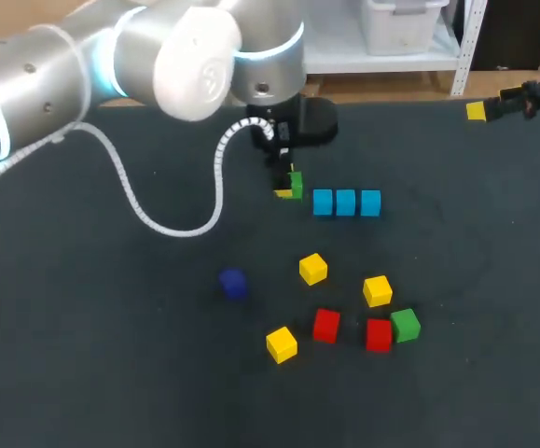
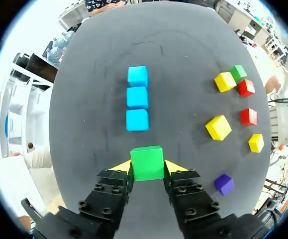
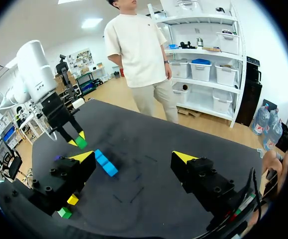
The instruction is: Place the blue cubes, place green cubes on the blue cubes, place the yellow cubes on the green cubes, then place the red cubes on the yellow cubes, and place purple cube on the red cubes.
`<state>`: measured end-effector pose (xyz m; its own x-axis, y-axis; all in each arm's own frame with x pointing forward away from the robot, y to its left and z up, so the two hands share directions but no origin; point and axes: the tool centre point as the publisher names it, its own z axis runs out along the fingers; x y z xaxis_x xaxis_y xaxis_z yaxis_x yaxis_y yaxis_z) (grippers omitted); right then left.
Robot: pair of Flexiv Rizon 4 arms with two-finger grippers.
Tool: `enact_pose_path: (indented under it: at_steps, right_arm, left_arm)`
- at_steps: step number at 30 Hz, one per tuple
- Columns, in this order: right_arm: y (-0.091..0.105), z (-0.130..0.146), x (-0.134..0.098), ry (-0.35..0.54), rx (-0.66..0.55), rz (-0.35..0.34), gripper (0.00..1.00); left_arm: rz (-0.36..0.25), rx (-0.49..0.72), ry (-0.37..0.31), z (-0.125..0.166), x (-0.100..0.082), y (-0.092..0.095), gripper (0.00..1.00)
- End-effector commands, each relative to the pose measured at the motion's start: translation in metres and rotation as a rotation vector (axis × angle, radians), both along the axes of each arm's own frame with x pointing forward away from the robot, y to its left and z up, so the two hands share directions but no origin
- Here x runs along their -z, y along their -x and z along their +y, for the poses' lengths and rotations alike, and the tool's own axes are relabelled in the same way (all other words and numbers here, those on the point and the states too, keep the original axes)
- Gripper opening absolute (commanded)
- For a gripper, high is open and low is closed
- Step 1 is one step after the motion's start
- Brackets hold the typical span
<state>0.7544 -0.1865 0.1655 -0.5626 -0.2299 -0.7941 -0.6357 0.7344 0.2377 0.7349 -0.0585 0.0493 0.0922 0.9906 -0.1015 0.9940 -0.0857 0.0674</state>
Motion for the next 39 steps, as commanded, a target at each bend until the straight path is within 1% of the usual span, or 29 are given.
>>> enact_pose_path:
  at_steps: [1,6,8,10,17,22,33,39]
  right_arm:
    - [0.000,0.000,0.001,-0.003,-0.002,-0.002,1.00]
    - [0.000,0.000,0.001,-0.003,-0.002,-0.002,1.00]
    - [0.000,0.000,0.001,-0.003,-0.002,-0.002,1.00]
    - [0.000,0.000,0.001,-0.003,-0.002,-0.002,1.00]
    - [0.000,0.000,0.001,-0.003,-0.002,-0.002,1.00]
    - [0.000,0.000,0.001,-0.003,-0.002,-0.002,1.00]
    - [0.000,0.000,0.001,-0.003,-0.002,-0.002,1.00]
    - [0.000,0.000,0.001,-0.003,-0.002,-0.002,1.00]
  left_arm:
    - [0.061,0.021,-0.036,-0.024,0.003,-0.027,0.00]
    - [0.064,0.051,-0.027,-0.041,-0.002,-0.034,0.00]
    - [0.077,0.047,-0.041,-0.045,-0.003,-0.035,0.00]
    - [0.084,0.047,-0.031,-0.047,-0.003,-0.036,0.00]
    - [0.103,0.038,-0.015,-0.053,0.002,-0.023,0.00]
    - [0.105,0.038,-0.002,-0.058,0.005,-0.015,0.00]
    - [0.126,0.058,-0.010,-0.065,0.013,-0.014,0.00]
    - [0.135,0.065,-0.006,-0.066,0.019,-0.017,0.00]
